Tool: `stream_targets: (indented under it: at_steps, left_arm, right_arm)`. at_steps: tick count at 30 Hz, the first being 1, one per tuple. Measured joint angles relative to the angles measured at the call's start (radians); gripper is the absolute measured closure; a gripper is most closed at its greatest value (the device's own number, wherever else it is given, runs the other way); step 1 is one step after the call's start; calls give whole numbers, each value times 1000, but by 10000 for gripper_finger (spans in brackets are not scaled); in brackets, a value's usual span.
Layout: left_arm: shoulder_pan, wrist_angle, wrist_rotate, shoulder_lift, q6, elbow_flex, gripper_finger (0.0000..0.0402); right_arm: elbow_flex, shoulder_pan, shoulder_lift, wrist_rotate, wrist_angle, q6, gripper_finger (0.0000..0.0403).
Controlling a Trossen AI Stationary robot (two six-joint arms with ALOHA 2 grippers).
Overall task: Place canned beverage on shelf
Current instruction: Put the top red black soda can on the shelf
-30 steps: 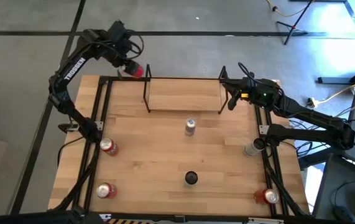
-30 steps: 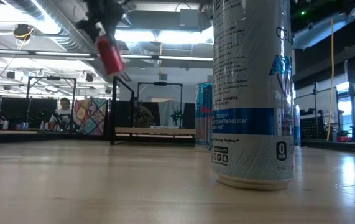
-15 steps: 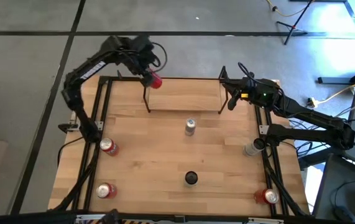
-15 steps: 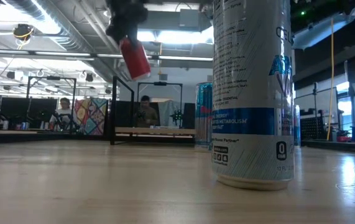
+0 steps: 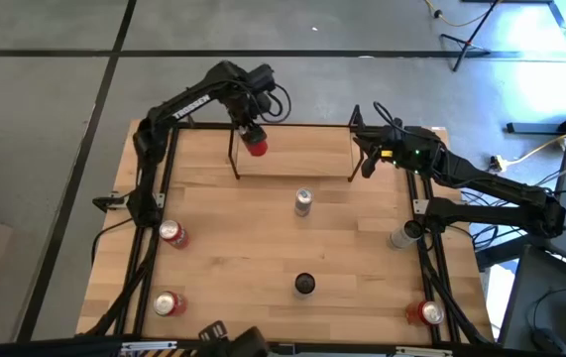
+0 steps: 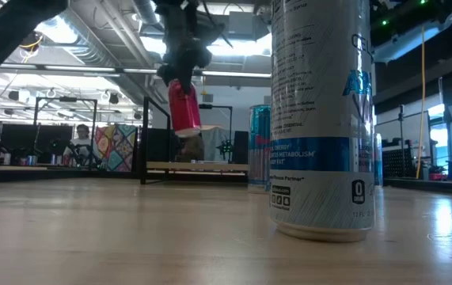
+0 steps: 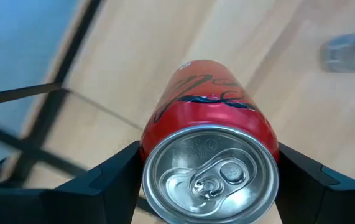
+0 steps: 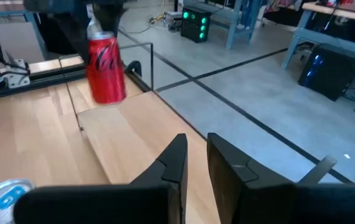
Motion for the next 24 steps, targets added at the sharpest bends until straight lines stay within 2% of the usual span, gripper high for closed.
stream_targets:
  at_steps: [7, 24]
  left_arm:
    - [7, -2, -40, 42, 6, 1, 132]
    - [12, -1, -117, 119, 144, 1, 132]
  right_arm:
    - [0, 0, 2, 0, 0, 2, 352]
    - [0, 0, 21, -43, -3, 2, 352]
